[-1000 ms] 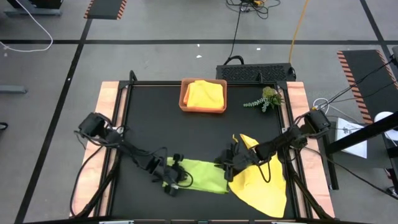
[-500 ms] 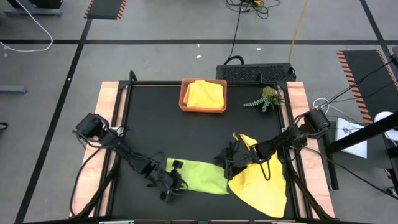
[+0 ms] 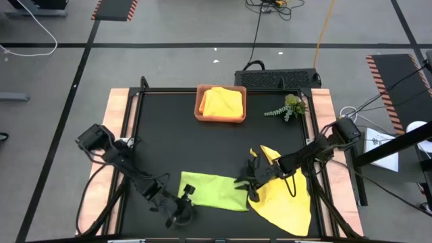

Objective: Fold microfiber towels
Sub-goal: Fold the green towel

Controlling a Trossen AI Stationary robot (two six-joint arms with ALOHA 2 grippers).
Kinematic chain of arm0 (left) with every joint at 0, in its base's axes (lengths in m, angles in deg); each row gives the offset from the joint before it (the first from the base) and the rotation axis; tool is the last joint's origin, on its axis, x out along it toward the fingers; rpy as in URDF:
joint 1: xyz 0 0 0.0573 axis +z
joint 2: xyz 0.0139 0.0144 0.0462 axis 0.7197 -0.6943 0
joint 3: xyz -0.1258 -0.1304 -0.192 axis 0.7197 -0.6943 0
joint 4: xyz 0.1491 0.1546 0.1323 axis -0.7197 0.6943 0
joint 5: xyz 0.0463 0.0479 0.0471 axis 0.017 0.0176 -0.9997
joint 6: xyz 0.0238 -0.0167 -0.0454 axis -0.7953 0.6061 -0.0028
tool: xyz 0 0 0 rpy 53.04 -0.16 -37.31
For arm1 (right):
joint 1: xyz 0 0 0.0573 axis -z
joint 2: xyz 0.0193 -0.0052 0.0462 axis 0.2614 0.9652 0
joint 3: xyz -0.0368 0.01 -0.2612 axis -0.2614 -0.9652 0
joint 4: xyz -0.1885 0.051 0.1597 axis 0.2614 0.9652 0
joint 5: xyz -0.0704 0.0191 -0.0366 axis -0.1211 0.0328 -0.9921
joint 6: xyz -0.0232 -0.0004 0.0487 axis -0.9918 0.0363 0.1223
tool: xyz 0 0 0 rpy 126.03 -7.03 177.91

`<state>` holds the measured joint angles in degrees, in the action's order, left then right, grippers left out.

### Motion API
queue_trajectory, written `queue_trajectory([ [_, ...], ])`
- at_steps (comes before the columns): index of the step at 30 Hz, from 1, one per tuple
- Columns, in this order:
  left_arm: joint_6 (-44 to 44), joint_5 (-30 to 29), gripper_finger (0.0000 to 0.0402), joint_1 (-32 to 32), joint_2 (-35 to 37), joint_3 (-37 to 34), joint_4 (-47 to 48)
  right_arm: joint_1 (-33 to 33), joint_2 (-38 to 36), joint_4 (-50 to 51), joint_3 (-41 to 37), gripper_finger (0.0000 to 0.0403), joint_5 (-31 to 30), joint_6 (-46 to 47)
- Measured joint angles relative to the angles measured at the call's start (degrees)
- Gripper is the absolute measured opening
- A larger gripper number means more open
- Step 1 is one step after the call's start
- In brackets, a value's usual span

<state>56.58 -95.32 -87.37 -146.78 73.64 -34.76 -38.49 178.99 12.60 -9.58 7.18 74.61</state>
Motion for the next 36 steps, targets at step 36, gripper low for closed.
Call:
queue_trajectory([
  [36, -5.5, -3.3, 0.0069, 10.7, 2.3, 0.0, -9.3, 2.0, -8.3, 14.2, -5.5, 0.0211, 4.3, 18.4],
])
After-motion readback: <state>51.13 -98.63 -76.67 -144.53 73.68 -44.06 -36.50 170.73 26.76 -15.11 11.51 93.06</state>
